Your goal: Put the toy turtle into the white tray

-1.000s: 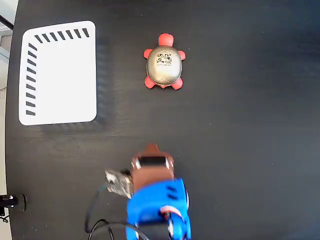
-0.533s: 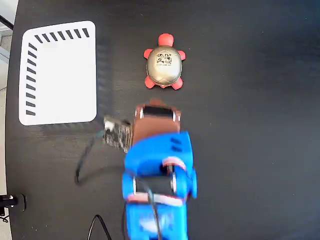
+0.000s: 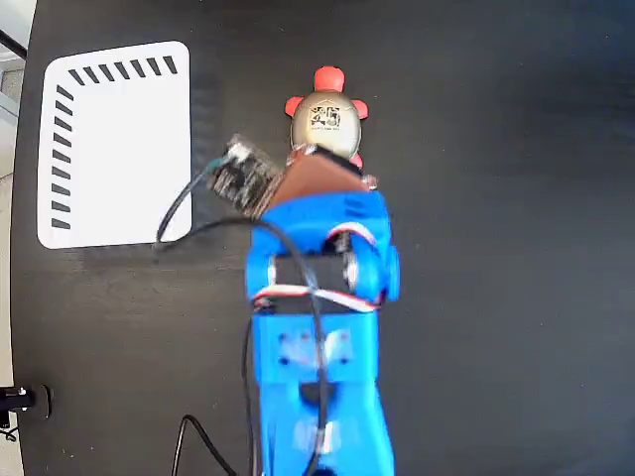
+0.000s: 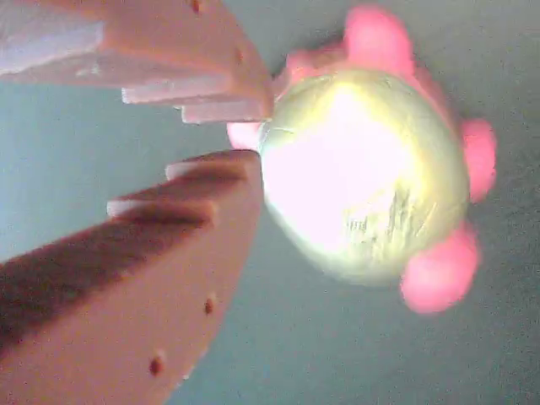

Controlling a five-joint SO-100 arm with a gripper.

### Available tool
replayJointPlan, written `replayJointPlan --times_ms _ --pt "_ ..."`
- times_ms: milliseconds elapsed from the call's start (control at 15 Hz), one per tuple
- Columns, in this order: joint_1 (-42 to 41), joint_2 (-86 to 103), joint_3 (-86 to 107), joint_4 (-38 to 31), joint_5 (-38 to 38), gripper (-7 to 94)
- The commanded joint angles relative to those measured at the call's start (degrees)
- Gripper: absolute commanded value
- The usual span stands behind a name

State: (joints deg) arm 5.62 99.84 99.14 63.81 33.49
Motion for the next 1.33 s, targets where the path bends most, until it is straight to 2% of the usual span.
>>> replayJointPlan --times_ms 0,133,333,467,600,867,933,1067,1267 --pt "1.14 -0.79 -7.73 2.2 8.0 0" --pt "0.26 -3.52 -11.78 4.83 14.77 0" --pt "-1.23 -6.86 -15.56 5.01 23.03 0" --pt "-2.55 -9.58 -19.95 8.26 27.69 1" --pt "-2.81 -11.95 -23.73 11.16 33.31 11" --pt "-2.46 -13.97 -23.82 11.69 37.27 41" --pt "-2.29 -14.77 -24.08 11.87 38.94 45" --pt "-1.41 -16.17 -23.82 10.55 42.45 45" --pt "-1.67 -16.44 -18.72 3.25 49.04 45"
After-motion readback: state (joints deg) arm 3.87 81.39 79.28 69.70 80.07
